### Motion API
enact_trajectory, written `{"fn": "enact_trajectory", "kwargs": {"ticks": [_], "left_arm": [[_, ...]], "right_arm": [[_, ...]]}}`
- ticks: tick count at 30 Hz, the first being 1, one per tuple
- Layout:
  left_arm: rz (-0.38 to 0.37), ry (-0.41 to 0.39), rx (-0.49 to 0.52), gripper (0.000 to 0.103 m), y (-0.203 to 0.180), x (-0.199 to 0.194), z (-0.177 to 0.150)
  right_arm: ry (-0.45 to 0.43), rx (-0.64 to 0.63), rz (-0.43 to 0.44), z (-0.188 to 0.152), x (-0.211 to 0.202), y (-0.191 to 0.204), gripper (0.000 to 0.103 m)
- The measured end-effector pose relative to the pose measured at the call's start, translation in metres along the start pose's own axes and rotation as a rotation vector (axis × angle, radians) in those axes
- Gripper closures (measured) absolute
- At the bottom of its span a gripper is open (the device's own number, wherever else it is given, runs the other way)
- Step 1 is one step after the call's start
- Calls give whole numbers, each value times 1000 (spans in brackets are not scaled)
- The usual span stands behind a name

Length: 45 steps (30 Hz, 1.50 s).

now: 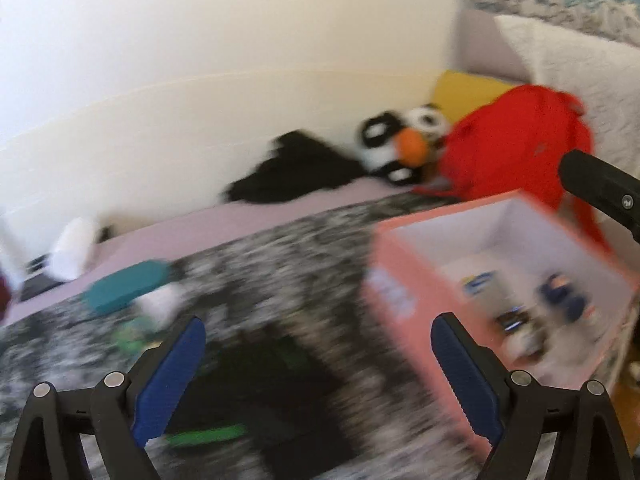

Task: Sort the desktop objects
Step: 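Grasp the small blue-labelled bottle with left tool while right tool grasps the picture packet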

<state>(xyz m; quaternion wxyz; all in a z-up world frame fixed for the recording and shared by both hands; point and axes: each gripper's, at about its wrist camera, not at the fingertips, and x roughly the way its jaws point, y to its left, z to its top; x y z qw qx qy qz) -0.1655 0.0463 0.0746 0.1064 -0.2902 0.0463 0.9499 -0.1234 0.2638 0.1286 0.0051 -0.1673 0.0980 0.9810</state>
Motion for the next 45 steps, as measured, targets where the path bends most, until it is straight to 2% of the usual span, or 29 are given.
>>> {"fn": "enact_trajectory", "kwargs": {"ticks": [4, 8, 10, 13, 17, 19, 23, 30, 34, 38, 40, 42, 45], "left_arm": [[108, 61, -62, 8, 72, -3, -36], [171, 129, -127, 8, 127, 13, -71], [187, 163, -165, 8, 150, 29, -87], [171, 208, -219, 8, 175, 58, -104], [147, 250, -234, 8, 191, 95, -114], [130, 265, -230, 8, 197, 113, -116], [104, 303, -228, 8, 204, 140, -118], [83, 385, -167, 8, 214, 181, -125], [72, 367, -89, 8, 209, 189, -123], [63, 349, -101, 8, 213, 198, -119], [67, 341, -112, 8, 215, 203, -116], [75, 333, -131, 8, 218, 210, -112], [89, 319, -153, 9, 222, 219, -106]], "right_arm": [[86, -74, 63, -28, 26, 57, 0], [172, -147, 126, -56, 52, 113, 0], [215, -184, 157, -70, 66, 141, 0], [283, -216, 194, -90, 88, 176, 0], [369, -210, 196, -114, 128, 193, 2], [419, -201, 191, -126, 151, 201, 5], [488, -189, 215, -141, 188, 220, 18], [590, -238, 219, -167, 242, 249, 25], [647, -276, 208, -182, 272, 264, 27], [703, -313, 196, -196, 303, 278, 28], [702, -276, 181, -197, 313, 268, 35], [689, -253, 170, -195, 318, 258, 47], [668, -241, 165, -189, 321, 248, 54]]}}
